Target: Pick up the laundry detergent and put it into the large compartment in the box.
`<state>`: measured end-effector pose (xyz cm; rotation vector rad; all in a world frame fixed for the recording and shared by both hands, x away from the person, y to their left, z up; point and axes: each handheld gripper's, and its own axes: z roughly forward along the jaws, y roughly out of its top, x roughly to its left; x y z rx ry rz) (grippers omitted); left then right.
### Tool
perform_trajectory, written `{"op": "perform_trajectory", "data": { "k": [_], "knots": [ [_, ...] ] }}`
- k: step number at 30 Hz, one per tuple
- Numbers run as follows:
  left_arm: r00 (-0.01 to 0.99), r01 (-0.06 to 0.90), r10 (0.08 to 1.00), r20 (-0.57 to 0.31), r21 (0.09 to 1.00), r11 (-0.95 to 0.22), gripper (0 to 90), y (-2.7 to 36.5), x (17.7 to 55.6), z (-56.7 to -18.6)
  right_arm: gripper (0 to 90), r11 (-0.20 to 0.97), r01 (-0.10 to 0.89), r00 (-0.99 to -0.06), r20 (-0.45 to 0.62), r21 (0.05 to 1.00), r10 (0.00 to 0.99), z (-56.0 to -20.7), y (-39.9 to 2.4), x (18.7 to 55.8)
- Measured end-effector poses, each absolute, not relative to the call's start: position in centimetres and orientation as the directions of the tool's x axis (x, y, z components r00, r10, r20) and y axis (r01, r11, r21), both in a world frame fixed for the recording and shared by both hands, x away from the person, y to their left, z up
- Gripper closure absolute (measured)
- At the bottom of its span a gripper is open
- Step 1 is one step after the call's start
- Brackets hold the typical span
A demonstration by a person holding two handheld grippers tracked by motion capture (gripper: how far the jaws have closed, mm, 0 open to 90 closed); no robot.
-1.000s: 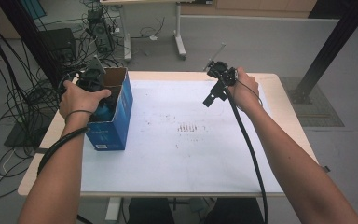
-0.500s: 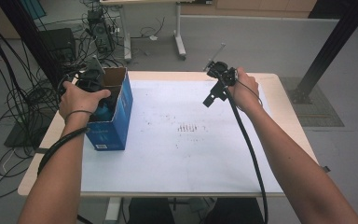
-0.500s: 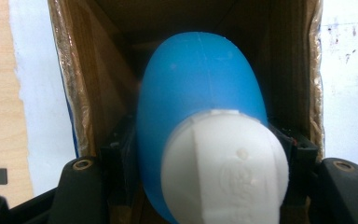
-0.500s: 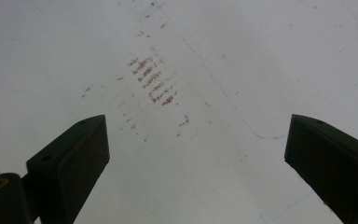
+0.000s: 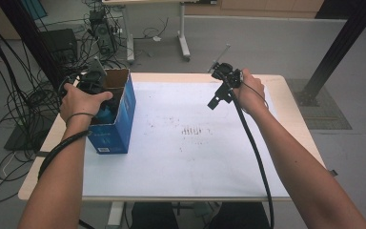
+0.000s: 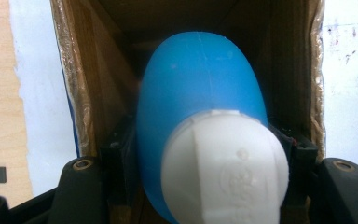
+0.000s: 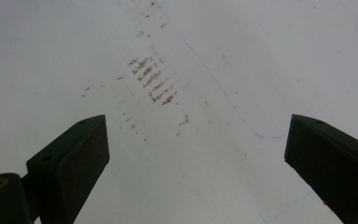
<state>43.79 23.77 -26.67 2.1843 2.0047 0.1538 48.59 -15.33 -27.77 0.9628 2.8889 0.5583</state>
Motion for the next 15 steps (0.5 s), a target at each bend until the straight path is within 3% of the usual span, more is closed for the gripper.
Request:
{"op": "perform_trajectory", "data": {
  "k": [15],
  "knots": [
    [0.089,0.978,0.995,-0.043,0.195,-0.079,37.7,23.86,43.69,-26.65,6.2,0.744,0.569,-0.807,0.064,0.35,0.587,-27.73,-15.2,48.5]
  ]
}}
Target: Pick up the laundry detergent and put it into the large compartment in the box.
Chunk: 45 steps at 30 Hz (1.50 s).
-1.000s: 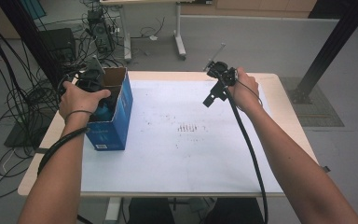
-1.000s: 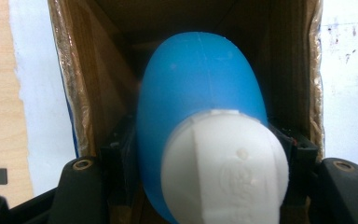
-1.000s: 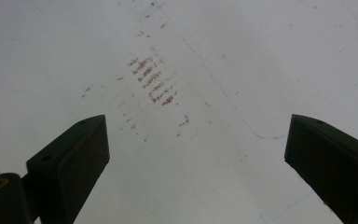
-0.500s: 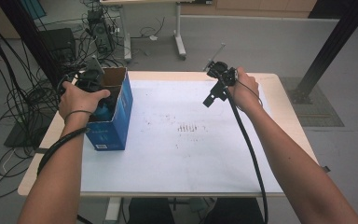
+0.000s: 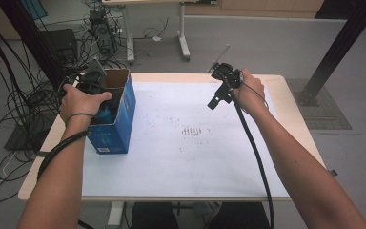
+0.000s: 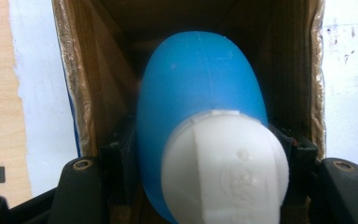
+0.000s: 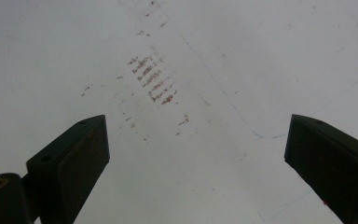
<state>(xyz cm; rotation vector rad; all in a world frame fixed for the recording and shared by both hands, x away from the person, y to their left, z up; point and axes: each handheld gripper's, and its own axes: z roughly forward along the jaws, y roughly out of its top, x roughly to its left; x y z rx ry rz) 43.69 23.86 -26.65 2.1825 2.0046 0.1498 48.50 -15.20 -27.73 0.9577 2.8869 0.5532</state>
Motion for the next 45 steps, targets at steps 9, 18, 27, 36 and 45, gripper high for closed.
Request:
{"op": "perform_trajectory", "data": {
  "k": [9,18,27,36,45],
  "knots": [
    [0.078,0.978,0.996,-0.048,0.198,-0.067,37.7,23.94,43.72,-26.69,6.2,0.742,0.571,-0.805,0.064,0.35,0.589,-27.72,-15.32,48.51],
    [0.073,0.977,0.996,-0.05,0.204,-0.062,37.7,23.95,43.7,-26.73,6.2,0.743,0.569,-0.807,0.067,0.353,0.587,-27.77,-15.37,48.57],
    [0.074,0.978,0.996,-0.048,0.201,-0.063,37.7,23.92,43.74,-26.72,6.2,0.744,0.568,-0.808,0.066,0.351,0.586,-27.76,-15.24,48.5],
    [0.072,0.978,0.996,-0.047,0.202,-0.061,37.7,23.83,43.71,-26.72,6.3,0.741,0.571,-0.805,0.063,0.352,0.59,-27.67,-15.37,48.48],
    [0.067,0.978,0.996,-0.051,0.201,-0.055,37.8,23.91,43.67,-26.72,6.2,0.743,0.569,-0.807,0.064,0.353,0.587,-27.66,-15.27,48.45]
  ]
}}
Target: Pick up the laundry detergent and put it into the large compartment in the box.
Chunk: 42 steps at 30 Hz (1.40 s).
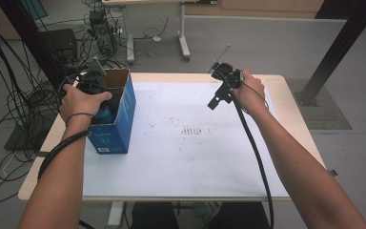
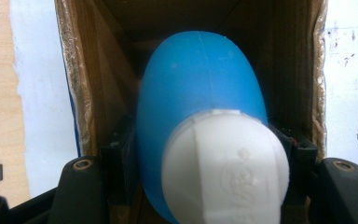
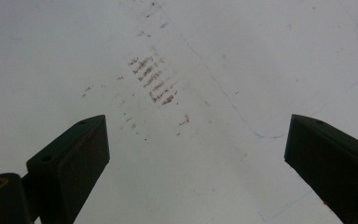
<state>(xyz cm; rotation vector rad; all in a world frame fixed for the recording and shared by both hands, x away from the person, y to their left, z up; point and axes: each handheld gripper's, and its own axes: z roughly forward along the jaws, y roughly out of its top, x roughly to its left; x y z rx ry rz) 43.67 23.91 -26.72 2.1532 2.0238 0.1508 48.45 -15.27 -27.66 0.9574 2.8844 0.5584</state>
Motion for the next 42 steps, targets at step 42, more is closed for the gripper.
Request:
{"op": "perform_trajectory", "data": {
  "k": [42],
  "knots": [
    [0.085,0.98,0.996,-0.039,0.182,-0.077,22.8,23.9,43.3,-24.0,6.3,0.744,0.564,-0.81,0.067,0.359,0.582,-27.8,-15.3,48.5]
  ]
}}
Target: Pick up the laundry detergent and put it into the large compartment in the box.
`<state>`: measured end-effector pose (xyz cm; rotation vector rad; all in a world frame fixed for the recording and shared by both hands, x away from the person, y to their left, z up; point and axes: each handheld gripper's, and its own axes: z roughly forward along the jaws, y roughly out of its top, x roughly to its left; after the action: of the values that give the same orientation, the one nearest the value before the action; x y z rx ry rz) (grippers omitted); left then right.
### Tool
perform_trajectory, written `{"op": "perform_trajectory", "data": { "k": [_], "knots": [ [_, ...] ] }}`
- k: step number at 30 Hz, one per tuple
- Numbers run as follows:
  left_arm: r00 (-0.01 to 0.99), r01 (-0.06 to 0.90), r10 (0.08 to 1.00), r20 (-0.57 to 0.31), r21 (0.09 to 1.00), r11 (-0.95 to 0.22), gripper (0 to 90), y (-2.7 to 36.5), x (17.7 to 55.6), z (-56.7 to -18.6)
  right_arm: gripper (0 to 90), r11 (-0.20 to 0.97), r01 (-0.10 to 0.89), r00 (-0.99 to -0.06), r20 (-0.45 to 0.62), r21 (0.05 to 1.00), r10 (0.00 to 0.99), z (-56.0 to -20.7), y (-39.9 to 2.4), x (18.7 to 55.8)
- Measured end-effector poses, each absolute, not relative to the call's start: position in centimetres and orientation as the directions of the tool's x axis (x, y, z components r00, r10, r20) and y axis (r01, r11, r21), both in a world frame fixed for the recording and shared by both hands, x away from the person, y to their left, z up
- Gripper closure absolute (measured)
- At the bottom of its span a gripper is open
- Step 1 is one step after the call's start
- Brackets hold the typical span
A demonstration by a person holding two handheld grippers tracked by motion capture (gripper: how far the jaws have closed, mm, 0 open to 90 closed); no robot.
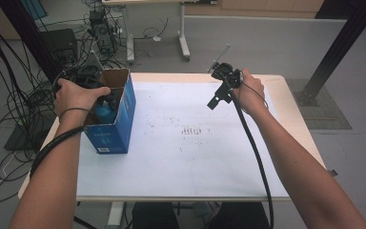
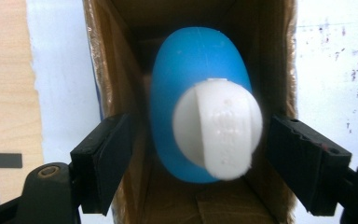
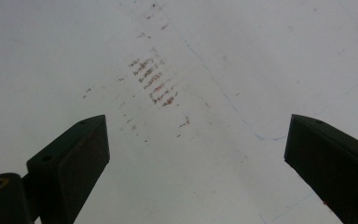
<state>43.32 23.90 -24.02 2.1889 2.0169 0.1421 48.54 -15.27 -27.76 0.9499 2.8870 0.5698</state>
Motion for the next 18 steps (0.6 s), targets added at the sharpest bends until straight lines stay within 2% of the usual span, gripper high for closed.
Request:
{"op": "perform_trajectory", "data": {
  "k": [18],
  "knots": [
    [0.121,0.972,0.991,-0.064,0.212,-0.105,14.9,23.4,41.9,-19.4,6.3,0.743,0.565,-0.808,0.062,0.358,0.585,-27.5,-15.3,48.4]
  ]
}}
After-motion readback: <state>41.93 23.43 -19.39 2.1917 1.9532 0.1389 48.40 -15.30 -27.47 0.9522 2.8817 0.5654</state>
